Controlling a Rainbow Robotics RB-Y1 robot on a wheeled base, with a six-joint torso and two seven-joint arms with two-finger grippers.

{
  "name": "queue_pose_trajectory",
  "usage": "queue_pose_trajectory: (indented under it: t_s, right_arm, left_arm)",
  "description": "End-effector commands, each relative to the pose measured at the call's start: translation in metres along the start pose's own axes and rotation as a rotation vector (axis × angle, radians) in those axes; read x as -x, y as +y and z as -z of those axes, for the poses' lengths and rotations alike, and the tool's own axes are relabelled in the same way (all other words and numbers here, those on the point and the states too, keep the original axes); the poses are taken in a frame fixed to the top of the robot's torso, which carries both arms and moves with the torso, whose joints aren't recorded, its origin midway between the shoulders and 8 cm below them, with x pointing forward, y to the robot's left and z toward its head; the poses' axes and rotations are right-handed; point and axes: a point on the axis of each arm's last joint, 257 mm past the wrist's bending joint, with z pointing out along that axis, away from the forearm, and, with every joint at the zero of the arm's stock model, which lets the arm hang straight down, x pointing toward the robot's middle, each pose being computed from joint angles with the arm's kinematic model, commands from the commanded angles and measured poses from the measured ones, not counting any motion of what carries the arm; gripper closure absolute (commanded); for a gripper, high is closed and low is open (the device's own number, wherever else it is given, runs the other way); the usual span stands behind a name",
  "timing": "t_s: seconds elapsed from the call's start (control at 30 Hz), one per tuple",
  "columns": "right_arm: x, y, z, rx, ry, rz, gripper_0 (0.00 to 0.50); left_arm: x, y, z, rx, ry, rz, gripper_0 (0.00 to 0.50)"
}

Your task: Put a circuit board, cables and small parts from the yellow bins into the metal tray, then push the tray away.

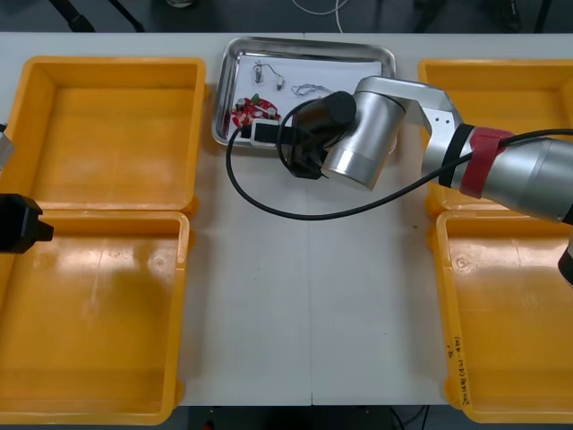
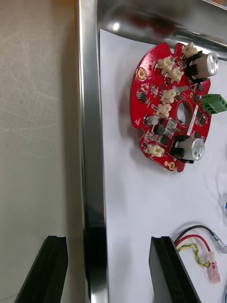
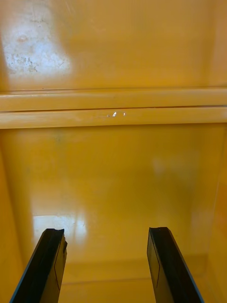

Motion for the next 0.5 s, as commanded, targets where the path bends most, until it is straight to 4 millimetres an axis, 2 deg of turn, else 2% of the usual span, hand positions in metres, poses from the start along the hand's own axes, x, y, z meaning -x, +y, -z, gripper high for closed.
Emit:
queue_pose_trajectory:
  t_s: [0.03, 0.27, 0.5]
  right_arm:
    - [0.035, -0.033, 0.021, -0.026, -0.028, 0.011, 0.000]
    - [0.040, -0.021, 0.044, 0.095, 0.013, -0.117, 0.000]
    - [0.029, -0.004, 0.064, 0.212, 0.076, -0.253, 0.000]
  left_arm:
    - [0.003, 0.014, 0.014, 0.046, -0.020, -0.073, 0.000]
    - [0.003, 0.014, 0.014, 0.046, -0.020, -0.073, 0.000]
    - [0.003, 0.014, 0.014, 0.046, -0.020, -0.073, 0.000]
